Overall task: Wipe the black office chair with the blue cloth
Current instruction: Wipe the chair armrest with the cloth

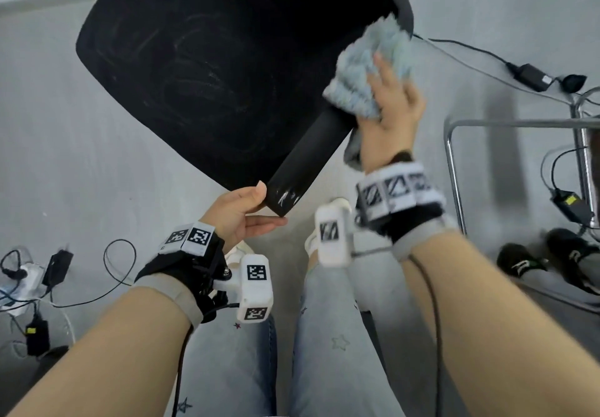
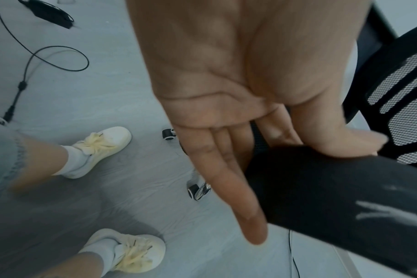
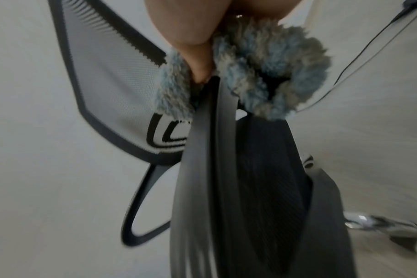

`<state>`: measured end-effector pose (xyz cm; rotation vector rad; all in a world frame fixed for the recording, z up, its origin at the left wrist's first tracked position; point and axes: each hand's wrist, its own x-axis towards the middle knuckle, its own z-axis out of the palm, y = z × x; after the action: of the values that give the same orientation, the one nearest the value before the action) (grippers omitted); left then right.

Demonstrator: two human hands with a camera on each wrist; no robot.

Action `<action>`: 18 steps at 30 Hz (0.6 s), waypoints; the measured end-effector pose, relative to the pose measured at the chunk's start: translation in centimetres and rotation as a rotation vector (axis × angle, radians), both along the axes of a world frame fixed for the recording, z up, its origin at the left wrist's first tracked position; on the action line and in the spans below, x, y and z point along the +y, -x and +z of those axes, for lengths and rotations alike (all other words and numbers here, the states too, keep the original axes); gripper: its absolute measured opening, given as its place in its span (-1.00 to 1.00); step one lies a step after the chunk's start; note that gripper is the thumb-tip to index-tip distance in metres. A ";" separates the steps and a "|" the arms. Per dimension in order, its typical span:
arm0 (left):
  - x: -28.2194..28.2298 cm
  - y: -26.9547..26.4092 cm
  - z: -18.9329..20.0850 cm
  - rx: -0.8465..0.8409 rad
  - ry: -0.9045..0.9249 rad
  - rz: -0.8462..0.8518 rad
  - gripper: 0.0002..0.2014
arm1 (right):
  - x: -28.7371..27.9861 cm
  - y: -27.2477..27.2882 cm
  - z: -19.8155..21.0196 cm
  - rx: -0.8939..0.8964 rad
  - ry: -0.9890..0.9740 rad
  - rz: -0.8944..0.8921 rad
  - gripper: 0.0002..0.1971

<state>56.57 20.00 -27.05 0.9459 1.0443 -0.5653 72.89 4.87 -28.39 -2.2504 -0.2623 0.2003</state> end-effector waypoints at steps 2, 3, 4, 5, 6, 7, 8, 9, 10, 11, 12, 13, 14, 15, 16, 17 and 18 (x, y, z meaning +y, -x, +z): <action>0.3 0.3 0.0 0.000 -0.004 -0.002 -0.59 | 0.3 2.3 0.7 0.037 -0.052 -0.031 -0.44; 0.4 0.4 0.0 0.000 -0.007 -0.010 -0.55 | 0.4 2.7 0.6 0.071 -0.039 -0.071 -0.42; 0.6 0.4 0.0 -0.002 -0.009 -0.018 -0.54 | 0.5 2.0 1.0 0.103 -0.049 -0.095 -0.42; 0.8 0.4 0.0 -0.006 -0.007 -0.025 -0.55 | 0.5 0.6 1.1 0.100 -0.047 -0.114 -0.45; 0.8 0.4 -0.1 -0.010 -0.003 -0.027 -0.56 | 0.6 -1.5 1.0 0.091 -0.017 -0.113 -0.47; 0.8 0.3 -0.1 -0.009 -0.001 -0.025 -0.58 | 0.7 -3.6 0.8 0.078 0.024 -0.097 -0.49; 0.6 0.3 0.0 -0.008 0.001 -0.015 -0.60 | 0.7 -5.2 0.6 0.091 0.054 -0.095 -0.49; 0.5 0.2 0.0 -0.006 0.002 -0.002 -0.63 | 0.8 -6.0 0.7 0.118 0.072 -0.121 -0.49; 0.2 0.1 -0.1 -0.003 0.003 0.012 -0.65 | 0.9 -6.3 0.5 0.148 0.092 -0.154 -0.48; 0.0 -0.1 -0.1 0.004 0.003 0.026 -0.67 | 0.9 -5.9 0.5 0.162 0.088 -0.169 -0.48; -0.4 -0.4 0.0 0.012 0.003 0.033 -0.67 | 0.9 -4.7 0.6 0.163 0.048 -0.169 -0.50; -0.7 -0.7 0.0 0.019 0.004 0.035 -0.65 | 0.8 -2.9 0.5 0.145 -0.006 -0.147 -0.51; -1.0 -1.0 0.2 0.025 0.009 0.034 -0.62 | 0.5 -0.7 0.4 0.081 -0.032 -0.085 -0.50; -1.2 -1.3 0.2 0.027 0.016 0.031 -0.59 | 0.2 1.9 0.3 0.007 -0.014 0.011 -0.46; -1.4 -1.6 0.3 0.025 0.025 0.028 -0.58 | -0.3 4.4 0.0 -0.063 0.031 0.120 -0.45; -1.5 -1.8 0.4 0.019 0.030 0.021 -0.58 | -1.0 6.5 -0.2 -0.110 0.060 0.211 -0.49; -1.6 -2.0 0.4 0.014 0.028 0.009 -0.59 | -1.7 7.8 -0.3 -0.146 0.070 0.287 -0.55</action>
<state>58.54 18.37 -26.61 0.9134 1.0509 -0.5781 65.08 3.22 -28.72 -2.2930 -0.6668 0.1983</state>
